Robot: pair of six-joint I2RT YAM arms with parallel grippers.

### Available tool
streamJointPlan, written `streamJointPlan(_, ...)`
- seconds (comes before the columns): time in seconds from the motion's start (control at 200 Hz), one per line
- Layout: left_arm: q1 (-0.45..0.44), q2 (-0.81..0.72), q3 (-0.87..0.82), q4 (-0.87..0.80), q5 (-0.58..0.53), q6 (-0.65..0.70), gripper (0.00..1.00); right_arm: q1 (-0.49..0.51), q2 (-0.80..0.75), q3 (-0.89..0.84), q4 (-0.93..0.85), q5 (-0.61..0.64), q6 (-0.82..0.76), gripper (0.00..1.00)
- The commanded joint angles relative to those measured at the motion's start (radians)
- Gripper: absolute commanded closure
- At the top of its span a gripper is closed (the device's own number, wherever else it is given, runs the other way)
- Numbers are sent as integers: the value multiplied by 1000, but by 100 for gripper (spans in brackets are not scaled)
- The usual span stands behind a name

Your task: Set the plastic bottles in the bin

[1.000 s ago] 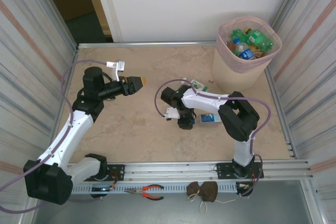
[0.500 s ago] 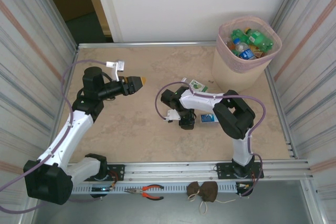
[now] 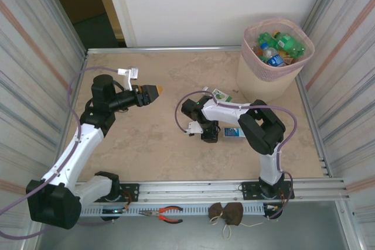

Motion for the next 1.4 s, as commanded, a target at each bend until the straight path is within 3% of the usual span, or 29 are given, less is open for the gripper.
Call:
streamJointPlan(0.0, 13, -27, 12, 15, 12, -9, 30, -9, -7, -6, -18, -15, -24, 63)
streamJointPlan(0.306, 17, -36, 8, 14, 12, -13, 30, -30, -135, 41, -23, -132, 42, 75)
streamJointPlan(0.807, 17, -6, 7, 58, 10, -37, 30, -181, -508, 137, 137, -433, 292, 77)
streamJointPlan(1.142, 17, 6, 6, 71, 9, -46, 30, -373, -713, 106, 578, -597, 598, 84)
streamJointPlan(1.398, 17, 11, 9, 79, 11, -53, 30, -514, -751, 90, 946, -510, 804, 88)
